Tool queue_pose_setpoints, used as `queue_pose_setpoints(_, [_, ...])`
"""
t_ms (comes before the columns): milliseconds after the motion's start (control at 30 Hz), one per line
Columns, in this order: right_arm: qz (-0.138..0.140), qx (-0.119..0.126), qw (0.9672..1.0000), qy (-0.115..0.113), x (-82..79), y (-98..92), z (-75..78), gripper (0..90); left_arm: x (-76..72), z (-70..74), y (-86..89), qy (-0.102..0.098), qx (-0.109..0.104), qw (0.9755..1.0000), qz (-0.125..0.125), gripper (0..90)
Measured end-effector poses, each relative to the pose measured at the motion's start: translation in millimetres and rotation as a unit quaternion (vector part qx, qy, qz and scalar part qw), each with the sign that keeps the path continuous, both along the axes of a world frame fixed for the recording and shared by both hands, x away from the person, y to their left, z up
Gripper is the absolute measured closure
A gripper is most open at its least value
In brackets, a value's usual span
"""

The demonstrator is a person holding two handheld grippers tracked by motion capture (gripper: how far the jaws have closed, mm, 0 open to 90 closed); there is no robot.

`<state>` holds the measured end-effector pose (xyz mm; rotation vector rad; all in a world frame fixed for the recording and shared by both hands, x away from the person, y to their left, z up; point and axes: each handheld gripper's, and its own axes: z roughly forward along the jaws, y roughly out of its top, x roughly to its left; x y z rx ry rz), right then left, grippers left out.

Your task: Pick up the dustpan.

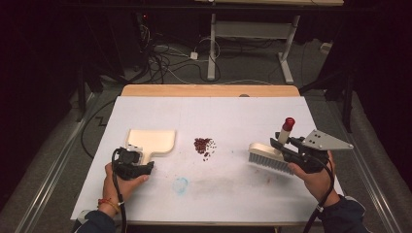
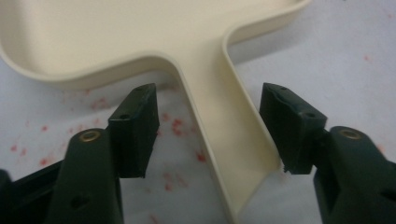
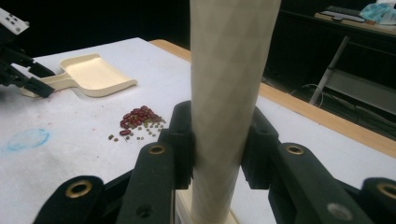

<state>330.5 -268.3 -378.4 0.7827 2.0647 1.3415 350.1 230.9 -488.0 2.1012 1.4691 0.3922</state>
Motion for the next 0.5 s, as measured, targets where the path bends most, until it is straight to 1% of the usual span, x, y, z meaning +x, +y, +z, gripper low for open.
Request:
queue_pose_setpoints(67, [-0.001,0.001,1.0000,0.001,0.2,0.1,-0.7,69.6,7.8,0.4,-0.9,0.000,0.004,1.0000,-0.006,41.3])
queue_pose_setpoints(100, [-0.002,0.001,1.0000,0.002,0.0,0.2,-1.1,69.6,7.8,0.4,-0.9,0.000,0.004,1.0000,-0.006,44.3])
queue_pose_setpoints(133, [-0.001,0.000,1.0000,0.001,0.1,0.2,-1.4,69.6,10.9,0.8,-1.3,0.001,0.000,1.0000,-0.002,47.7])
queue_pose_setpoints(233, [0.000,-0.002,1.0000,0.002,-0.9,0.3,-1.7,69.6,17.7,1.7,-0.3,0.000,0.003,1.0000,0.002,60.5])
queue_pose_setpoints(267, [-0.001,-0.002,1.0000,0.002,-1.4,0.3,-1.7,69.7,21.0,2.4,1.3,0.005,-0.001,1.0000,0.004,63.2])
queue_pose_setpoints(333, [-0.002,-0.003,1.0000,0.001,-2.3,-0.4,-1.8,69.7,22.5,3.0,1.2,0.009,0.000,1.0000,0.001,63.6])
queue_pose_setpoints(367, [-0.003,-0.002,1.0000,0.003,-3.2,-0.7,-2.0,69.6,25.1,5.1,0.9,0.011,0.013,0.9998,-0.014,63.7])
queue_pose_setpoints(400, [-0.003,-0.002,1.0000,0.003,-3.2,-0.7,-2.0,69.6,25.1,5.1,0.9,0.011,0.013,0.9998,-0.014,63.7])
queue_pose_setpoints(467, [-0.003,0.005,1.0000,0.005,-3.4,-3.1,-2.5,69.7,27.0,7.2,1.5,0.009,0.022,0.9993,-0.028,63.8])
queue_pose_setpoints(500, [-0.001,0.007,1.0000,0.006,-3.4,-4.1,-2.8,69.7,28.1,9.4,3.1,0.010,0.022,0.9992,-0.033,63.9])
